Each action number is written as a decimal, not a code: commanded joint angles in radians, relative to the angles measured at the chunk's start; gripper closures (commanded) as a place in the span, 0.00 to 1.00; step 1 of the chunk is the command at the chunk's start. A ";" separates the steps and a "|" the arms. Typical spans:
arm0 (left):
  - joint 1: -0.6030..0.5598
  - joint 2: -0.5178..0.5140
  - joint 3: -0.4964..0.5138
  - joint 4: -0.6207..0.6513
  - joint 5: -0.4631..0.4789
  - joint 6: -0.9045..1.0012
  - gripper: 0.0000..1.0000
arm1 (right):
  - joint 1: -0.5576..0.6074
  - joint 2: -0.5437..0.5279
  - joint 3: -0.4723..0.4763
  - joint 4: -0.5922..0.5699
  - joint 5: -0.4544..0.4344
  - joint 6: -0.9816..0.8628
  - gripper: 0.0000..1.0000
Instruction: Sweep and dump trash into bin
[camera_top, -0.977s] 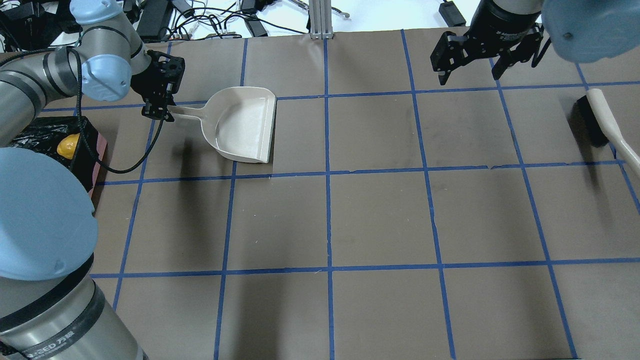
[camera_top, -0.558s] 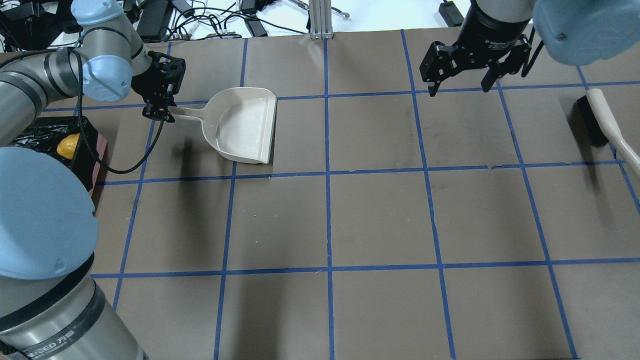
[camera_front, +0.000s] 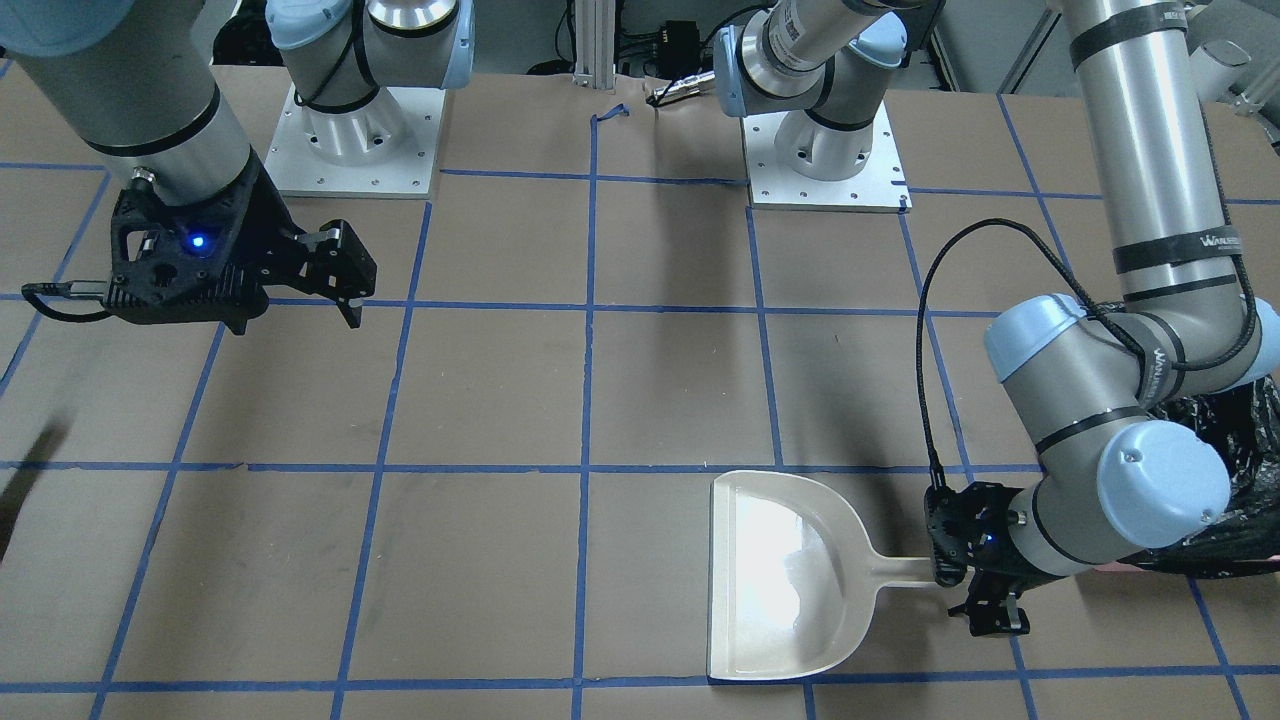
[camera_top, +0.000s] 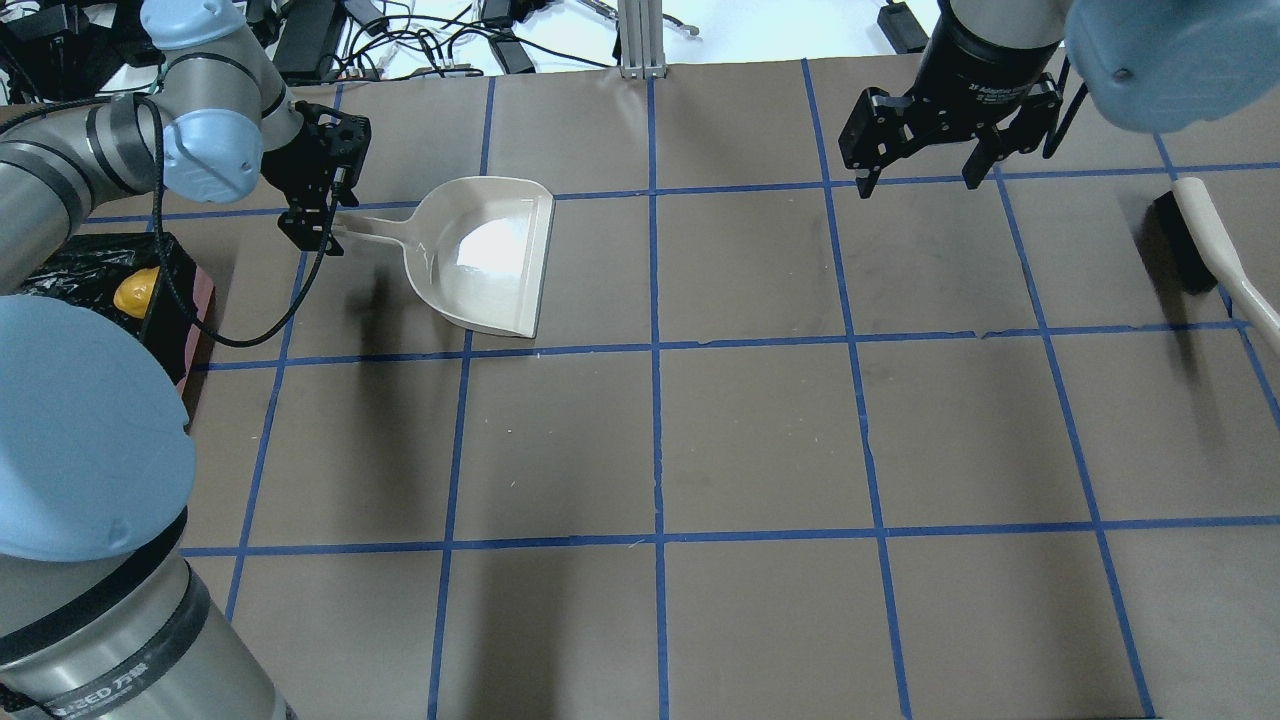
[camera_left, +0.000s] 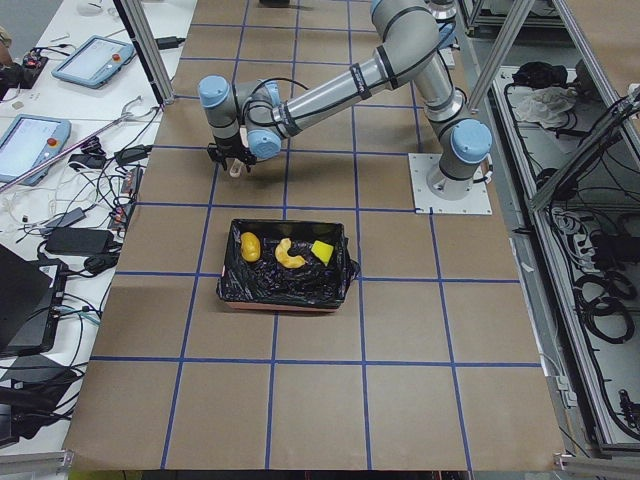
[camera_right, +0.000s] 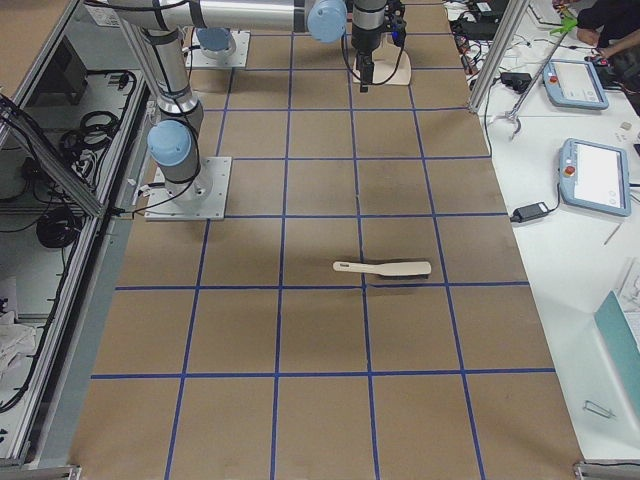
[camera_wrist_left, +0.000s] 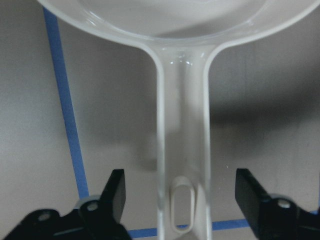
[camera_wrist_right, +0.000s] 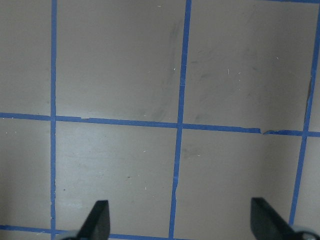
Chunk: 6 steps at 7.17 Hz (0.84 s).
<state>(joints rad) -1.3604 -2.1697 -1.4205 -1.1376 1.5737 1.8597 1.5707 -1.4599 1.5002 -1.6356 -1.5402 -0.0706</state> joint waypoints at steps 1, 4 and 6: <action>0.000 0.010 0.000 -0.005 0.005 -0.001 0.19 | 0.000 0.000 0.000 0.003 0.000 0.000 0.00; 0.001 0.008 0.000 -0.007 0.002 -0.002 0.19 | 0.000 0.000 0.011 0.005 -0.006 0.000 0.00; 0.001 0.063 0.002 -0.068 0.006 -0.013 0.19 | 0.000 0.000 0.012 0.003 -0.012 -0.002 0.00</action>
<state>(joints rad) -1.3592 -2.1376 -1.4195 -1.1685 1.5781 1.8525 1.5704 -1.4601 1.5113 -1.6311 -1.5495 -0.0716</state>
